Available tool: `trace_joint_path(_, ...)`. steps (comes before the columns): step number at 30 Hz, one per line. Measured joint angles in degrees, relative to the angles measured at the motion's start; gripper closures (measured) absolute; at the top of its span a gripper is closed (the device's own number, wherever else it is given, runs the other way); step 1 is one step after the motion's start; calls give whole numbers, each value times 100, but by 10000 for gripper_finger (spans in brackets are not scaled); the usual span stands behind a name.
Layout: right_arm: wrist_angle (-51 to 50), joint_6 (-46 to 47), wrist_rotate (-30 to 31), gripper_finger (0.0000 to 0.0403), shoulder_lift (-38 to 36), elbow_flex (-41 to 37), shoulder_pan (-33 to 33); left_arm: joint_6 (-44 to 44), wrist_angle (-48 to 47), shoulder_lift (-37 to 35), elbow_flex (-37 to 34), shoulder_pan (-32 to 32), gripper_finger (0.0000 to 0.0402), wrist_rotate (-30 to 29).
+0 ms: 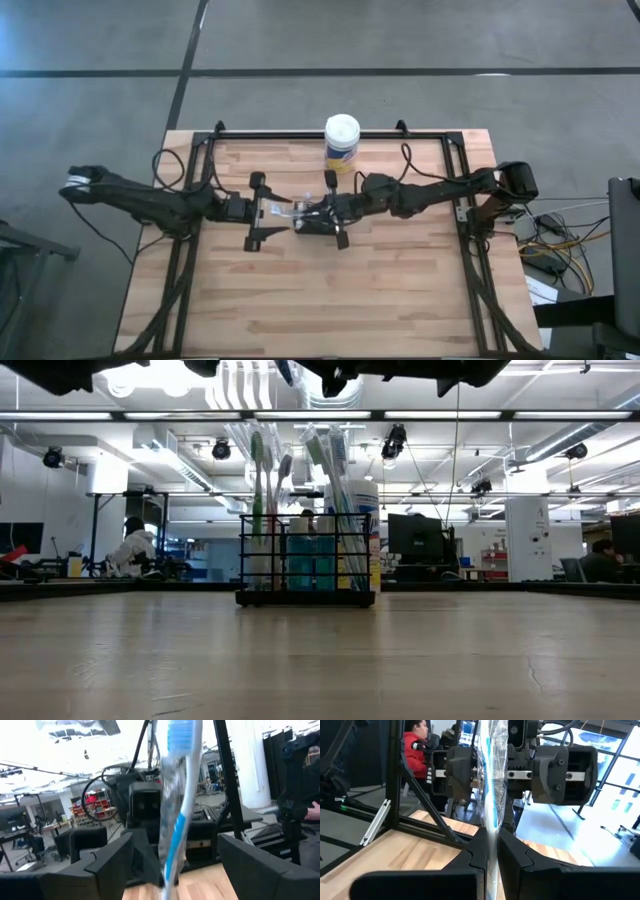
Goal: Pick & Place toothbrushing station
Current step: Put the blue toothbrush into the black wire organizer
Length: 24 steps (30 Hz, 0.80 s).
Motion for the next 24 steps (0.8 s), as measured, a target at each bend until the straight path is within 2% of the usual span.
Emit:
trace_joint_path(7,9,-98,2,385,0,0,-3,-38,-7,225,189,0,123,180)
trace_joint_path(14,7,-106,4,385,0,0,-9,-17,-12,491,449,2,160,247)
trace_joint_path(19,-18,-94,4,385,0,0,-9,-9,-107,504,482,2,220,244)
trace_joint_path(24,-17,-111,0,385,0,0,-9,69,-147,428,463,4,316,251)
